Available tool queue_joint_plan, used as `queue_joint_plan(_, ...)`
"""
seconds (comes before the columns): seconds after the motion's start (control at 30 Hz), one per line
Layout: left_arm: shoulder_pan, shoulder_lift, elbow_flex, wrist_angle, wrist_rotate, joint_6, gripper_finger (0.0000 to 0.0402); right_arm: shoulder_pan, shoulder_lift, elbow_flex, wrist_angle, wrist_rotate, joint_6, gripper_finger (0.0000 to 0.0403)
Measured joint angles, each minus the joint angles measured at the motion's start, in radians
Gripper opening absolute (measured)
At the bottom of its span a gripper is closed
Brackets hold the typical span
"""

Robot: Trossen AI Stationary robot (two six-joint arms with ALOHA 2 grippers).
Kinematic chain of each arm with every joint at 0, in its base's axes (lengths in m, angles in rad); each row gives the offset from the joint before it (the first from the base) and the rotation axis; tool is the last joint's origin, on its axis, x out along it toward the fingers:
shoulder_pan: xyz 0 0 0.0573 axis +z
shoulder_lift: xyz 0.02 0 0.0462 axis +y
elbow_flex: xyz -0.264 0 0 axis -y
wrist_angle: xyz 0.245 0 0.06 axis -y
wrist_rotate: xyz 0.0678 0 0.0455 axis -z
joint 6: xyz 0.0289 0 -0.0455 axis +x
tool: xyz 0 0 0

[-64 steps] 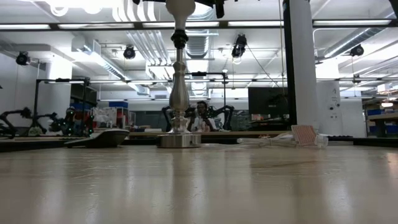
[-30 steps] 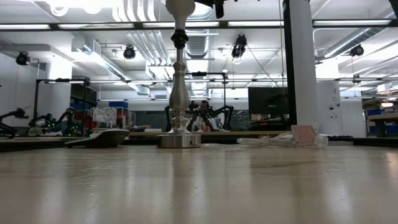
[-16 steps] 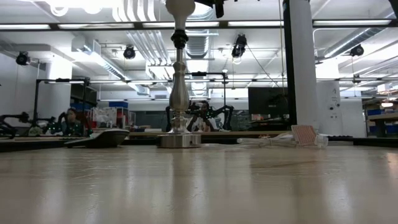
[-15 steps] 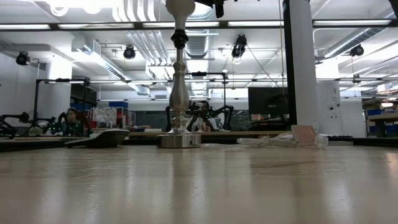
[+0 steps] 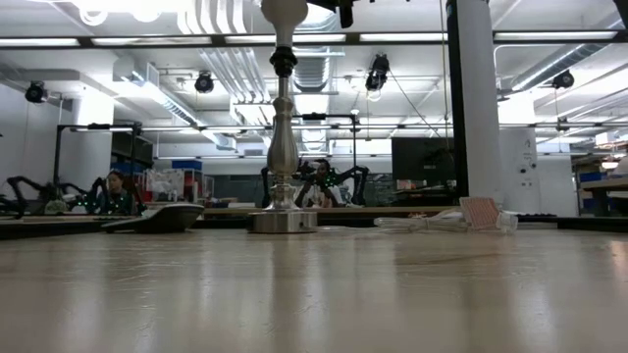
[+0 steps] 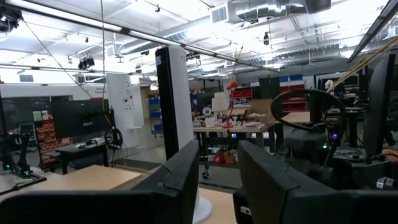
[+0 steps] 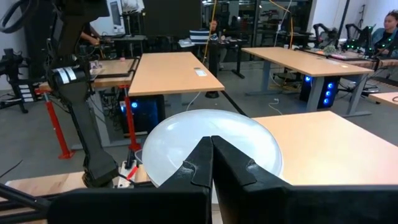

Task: Screw lightbulb
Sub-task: Insert the lightbulb into the table lamp

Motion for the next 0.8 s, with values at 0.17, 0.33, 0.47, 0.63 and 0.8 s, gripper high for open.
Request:
queue_joint_plan(0.17, 0.001, 0.003, 0.0, 0.0, 0.0, 0.0, 0.0098, 0.0, 0.0, 0.0, 0.0, 0.0, 0.0, 0.0)
queue_joint_plan(0.33, 0.002, 0.003, 0.0, 0.0, 0.0, 0.001, 0.0106, 0.0, 0.0, 0.0, 0.001, 0.0, 0.0, 0.0)
queue_joint_plan(0.47, 0.002, 0.003, 0.0, -0.003, 0.0, 0.001, 0.0115, 0.0, 0.0, 0.0, 0.002, 0.0, 0.0, 0.0)
queue_joint_plan(0.63, 0.002, 0.003, 0.0, -0.019, 0.0, 0.024, 0.0127, 0.0, 0.0, 0.0, 0.002, 0.0, 0.0, 0.0)
queue_joint_plan(0.8, 0.002, 0.003, 0.0, -0.02, 0.0, 0.027, 0.0137, 0.0, 0.0, 0.0, 0.002, 0.0, 0.0, 0.0)
